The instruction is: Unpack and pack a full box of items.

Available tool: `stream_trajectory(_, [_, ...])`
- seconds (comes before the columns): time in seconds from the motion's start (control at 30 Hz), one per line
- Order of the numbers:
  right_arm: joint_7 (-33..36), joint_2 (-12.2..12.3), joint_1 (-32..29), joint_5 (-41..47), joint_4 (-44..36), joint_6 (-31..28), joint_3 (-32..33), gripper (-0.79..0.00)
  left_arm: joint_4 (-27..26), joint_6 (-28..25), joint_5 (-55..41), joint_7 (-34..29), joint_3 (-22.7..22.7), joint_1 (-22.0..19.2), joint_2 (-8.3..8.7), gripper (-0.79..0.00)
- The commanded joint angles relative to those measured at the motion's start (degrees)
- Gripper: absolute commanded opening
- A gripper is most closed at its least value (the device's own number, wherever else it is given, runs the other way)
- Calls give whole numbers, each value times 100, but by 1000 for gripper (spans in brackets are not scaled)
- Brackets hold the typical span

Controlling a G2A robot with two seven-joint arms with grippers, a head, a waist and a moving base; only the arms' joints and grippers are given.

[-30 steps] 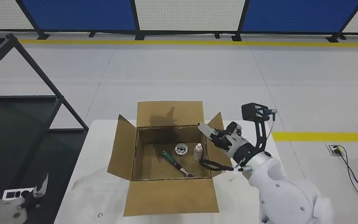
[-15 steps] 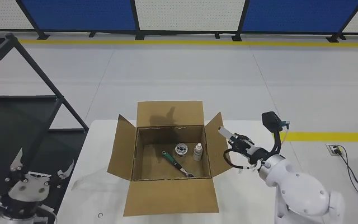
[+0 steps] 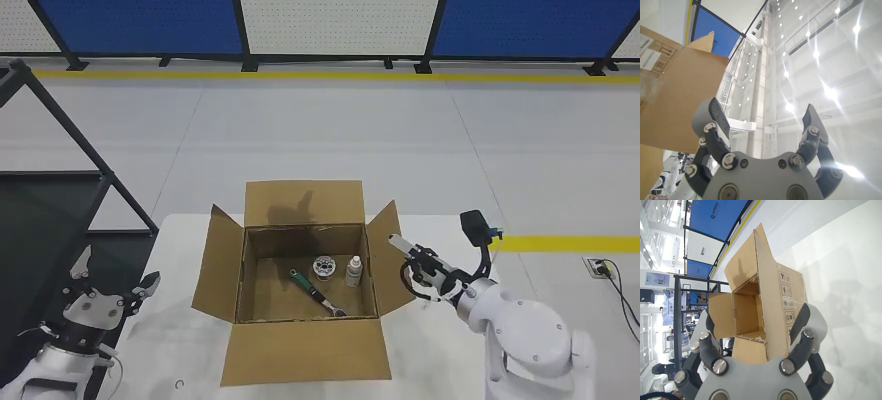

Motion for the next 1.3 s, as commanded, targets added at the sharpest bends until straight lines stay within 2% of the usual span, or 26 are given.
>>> stream_trajectory(0.0, [1,0,0,1,0,-1,0,0,0,0,0,0,0,0,0,0])
stream_trajectory(0.3, [-135,31,81,453,210,-236,-384,0,-344,62,419,255,507,-77,22,0])
stream_trajectory(0.7, [-190,95,194,781,594,-274,-1067,0,-213,88,1138,559,1292,-540,69,0])
stream_trajectory(1.0, [-279,142,314,987,821,-205,-1385,0,-263,145,1314,534,1653,-589,93,0])
stream_trajectory(1.27, [-525,148,539,1584,1361,-115,-1535,0,-227,402,1691,685,2336,-896,91,0])
